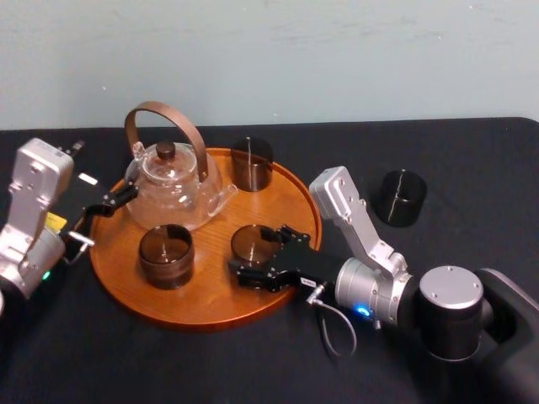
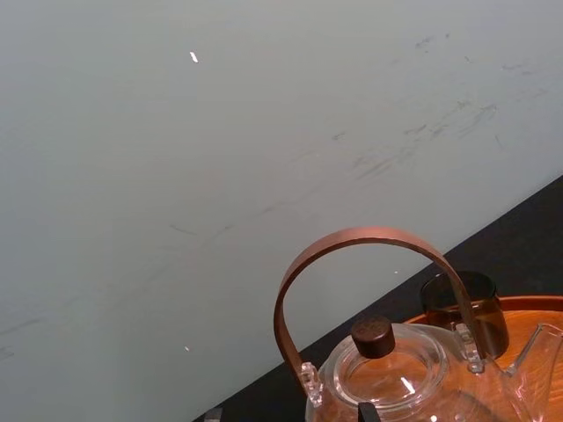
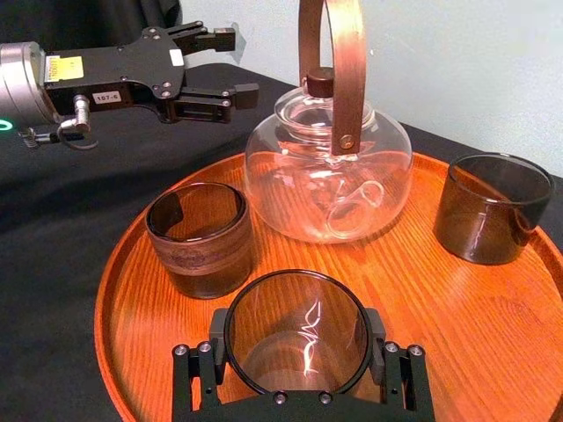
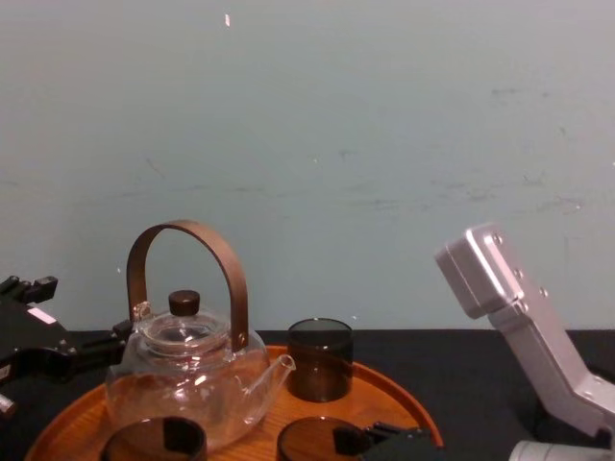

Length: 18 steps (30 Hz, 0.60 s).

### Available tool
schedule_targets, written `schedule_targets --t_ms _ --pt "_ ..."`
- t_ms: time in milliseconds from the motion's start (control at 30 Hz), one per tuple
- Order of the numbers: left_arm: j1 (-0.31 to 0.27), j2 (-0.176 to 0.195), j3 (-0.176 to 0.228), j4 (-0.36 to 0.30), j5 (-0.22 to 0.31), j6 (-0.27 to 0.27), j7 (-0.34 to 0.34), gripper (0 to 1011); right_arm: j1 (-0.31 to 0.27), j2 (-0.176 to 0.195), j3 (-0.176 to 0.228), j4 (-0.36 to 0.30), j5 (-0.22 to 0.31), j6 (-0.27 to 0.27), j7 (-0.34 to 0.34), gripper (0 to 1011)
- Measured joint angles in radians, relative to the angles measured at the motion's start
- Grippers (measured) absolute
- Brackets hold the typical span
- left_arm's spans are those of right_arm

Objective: Pick up the glass from the table and place it on the tray.

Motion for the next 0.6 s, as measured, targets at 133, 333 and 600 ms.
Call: schedule_targets --t_ms 133,333,600 --pt "0.000 0.000 0.000 0.000 0.000 0.000 0.000 1001 0.000 0.000 0.001 -0.001 0.000 0.000 0.000 905" --pt "0.000 0.000 0.000 0.000 0.000 0.000 0.000 1002 -0.001 0.001 0.001 -0.002 0.000 0.000 -0.001 938" --pt "0.000 0.000 0.000 0.000 0.000 0.000 0.000 1001 -0.002 0.001 0.002 -0.003 0.000 0.000 -0.002 1002"
